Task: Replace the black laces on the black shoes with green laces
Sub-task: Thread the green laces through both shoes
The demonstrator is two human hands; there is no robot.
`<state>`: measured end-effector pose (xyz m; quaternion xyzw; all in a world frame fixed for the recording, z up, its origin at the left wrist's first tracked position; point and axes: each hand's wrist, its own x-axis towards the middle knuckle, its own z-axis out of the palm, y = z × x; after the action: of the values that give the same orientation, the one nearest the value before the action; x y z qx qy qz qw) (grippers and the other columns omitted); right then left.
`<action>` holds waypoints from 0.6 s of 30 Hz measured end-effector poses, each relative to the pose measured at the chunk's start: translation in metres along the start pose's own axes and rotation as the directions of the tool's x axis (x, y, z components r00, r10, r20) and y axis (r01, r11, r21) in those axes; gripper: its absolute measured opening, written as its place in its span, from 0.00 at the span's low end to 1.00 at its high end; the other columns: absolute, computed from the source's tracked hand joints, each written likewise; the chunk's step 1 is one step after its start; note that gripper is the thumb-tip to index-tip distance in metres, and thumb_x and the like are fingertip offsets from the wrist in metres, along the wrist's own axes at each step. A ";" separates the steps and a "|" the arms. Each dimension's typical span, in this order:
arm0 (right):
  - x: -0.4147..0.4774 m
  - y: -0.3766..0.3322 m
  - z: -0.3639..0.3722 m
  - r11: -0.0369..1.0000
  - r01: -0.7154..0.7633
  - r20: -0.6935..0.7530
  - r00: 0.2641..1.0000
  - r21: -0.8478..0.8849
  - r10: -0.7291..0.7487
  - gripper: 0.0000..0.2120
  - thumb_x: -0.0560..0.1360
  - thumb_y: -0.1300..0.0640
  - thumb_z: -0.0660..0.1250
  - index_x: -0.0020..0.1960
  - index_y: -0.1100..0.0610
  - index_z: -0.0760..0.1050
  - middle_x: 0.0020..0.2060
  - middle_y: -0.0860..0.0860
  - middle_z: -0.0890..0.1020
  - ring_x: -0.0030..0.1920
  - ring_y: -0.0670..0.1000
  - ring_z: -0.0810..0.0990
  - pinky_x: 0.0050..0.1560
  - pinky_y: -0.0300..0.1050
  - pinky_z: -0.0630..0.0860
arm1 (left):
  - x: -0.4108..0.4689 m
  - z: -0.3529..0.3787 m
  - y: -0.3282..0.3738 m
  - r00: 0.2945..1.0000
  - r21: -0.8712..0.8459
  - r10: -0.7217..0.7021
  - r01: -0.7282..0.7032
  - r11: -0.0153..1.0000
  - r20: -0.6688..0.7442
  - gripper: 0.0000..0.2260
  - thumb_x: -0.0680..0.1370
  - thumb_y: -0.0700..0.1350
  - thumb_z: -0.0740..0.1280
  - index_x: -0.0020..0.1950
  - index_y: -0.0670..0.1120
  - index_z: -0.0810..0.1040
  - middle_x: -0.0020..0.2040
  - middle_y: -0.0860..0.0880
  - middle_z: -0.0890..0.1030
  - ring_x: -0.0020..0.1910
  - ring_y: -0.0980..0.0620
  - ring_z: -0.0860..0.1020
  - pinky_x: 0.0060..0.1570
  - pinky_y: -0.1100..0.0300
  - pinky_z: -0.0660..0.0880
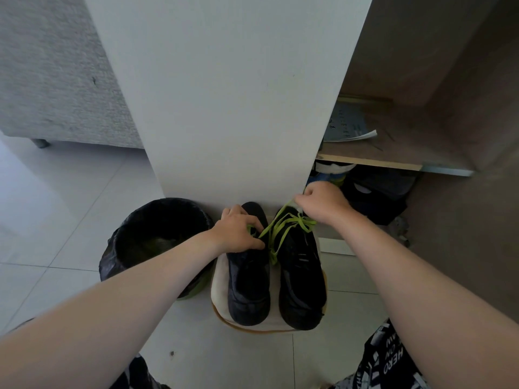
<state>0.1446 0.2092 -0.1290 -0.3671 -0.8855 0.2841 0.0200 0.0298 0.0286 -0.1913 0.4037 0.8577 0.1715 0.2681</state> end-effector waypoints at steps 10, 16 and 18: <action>-0.007 -0.011 0.026 0.796 0.224 0.109 0.974 -0.562 -0.197 0.22 0.70 0.60 0.69 0.63 0.54 0.71 0.59 0.55 0.73 0.61 0.59 0.74 0.59 0.55 0.74 | 0.006 0.002 -0.003 0.999 -0.014 0.039 -0.039 0.999 0.006 0.12 0.69 0.58 0.76 0.49 0.63 0.78 0.60 0.53 0.64 0.67 0.49 0.61 0.70 0.47 0.64; -0.009 -0.018 0.062 0.877 0.375 0.404 0.883 -0.299 -0.240 0.11 0.72 0.52 0.73 0.53 0.54 0.81 0.47 0.54 0.83 0.50 0.57 0.81 0.48 0.49 0.78 | 0.006 0.002 -0.006 0.997 0.006 0.070 -0.070 0.998 -0.046 0.25 0.66 0.58 0.77 0.61 0.55 0.77 0.59 0.51 0.67 0.63 0.49 0.67 0.66 0.51 0.69; -0.007 -0.018 0.057 0.897 0.348 0.415 0.884 -0.273 -0.216 0.07 0.74 0.52 0.74 0.46 0.55 0.85 0.39 0.52 0.84 0.45 0.54 0.82 0.44 0.44 0.76 | 0.006 0.003 -0.008 0.997 -0.008 0.061 -0.061 0.998 -0.047 0.27 0.66 0.59 0.77 0.63 0.57 0.76 0.59 0.51 0.68 0.63 0.48 0.69 0.65 0.52 0.70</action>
<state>0.1247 0.1665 -0.1661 -0.1692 -0.9527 0.1857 -0.1711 0.0243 0.0284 -0.1998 0.4244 0.8502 0.1931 0.2444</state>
